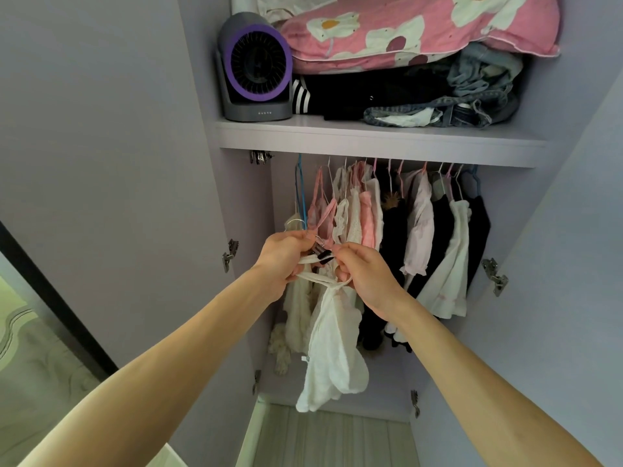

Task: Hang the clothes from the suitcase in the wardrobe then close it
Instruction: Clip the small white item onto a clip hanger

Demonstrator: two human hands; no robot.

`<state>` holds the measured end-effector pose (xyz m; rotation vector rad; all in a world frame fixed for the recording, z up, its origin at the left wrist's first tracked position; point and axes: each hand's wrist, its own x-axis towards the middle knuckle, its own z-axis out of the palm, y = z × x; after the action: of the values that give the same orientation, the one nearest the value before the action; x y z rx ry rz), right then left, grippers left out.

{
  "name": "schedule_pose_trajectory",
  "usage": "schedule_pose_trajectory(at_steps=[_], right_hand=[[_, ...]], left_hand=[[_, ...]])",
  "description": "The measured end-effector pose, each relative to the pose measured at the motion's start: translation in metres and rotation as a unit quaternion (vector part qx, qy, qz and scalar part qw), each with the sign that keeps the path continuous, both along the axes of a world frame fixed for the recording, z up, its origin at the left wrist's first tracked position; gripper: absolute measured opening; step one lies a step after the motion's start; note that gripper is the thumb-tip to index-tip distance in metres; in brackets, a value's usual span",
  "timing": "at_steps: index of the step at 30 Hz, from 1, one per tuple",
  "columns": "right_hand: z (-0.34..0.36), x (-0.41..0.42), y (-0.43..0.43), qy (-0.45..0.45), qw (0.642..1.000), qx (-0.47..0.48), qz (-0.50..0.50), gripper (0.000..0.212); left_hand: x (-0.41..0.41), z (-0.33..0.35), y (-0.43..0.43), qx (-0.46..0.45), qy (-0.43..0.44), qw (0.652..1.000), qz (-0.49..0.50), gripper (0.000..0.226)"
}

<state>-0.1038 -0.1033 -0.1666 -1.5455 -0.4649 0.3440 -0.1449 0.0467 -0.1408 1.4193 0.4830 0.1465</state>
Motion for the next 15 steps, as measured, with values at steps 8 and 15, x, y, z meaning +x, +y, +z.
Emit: schedule_pose_trajectory(at_steps=[8, 15], right_hand=[[0.002, -0.001, 0.000, 0.034, 0.999, 0.008, -0.026, 0.054], [-0.003, 0.006, -0.010, 0.072, 0.997, -0.002, -0.007, 0.021]], left_hand=[[0.003, 0.001, -0.002, 0.121, -0.016, 0.992, -0.025, 0.019], [-0.009, 0.006, 0.013, 0.192, -0.007, 0.960, -0.205, 0.018]])
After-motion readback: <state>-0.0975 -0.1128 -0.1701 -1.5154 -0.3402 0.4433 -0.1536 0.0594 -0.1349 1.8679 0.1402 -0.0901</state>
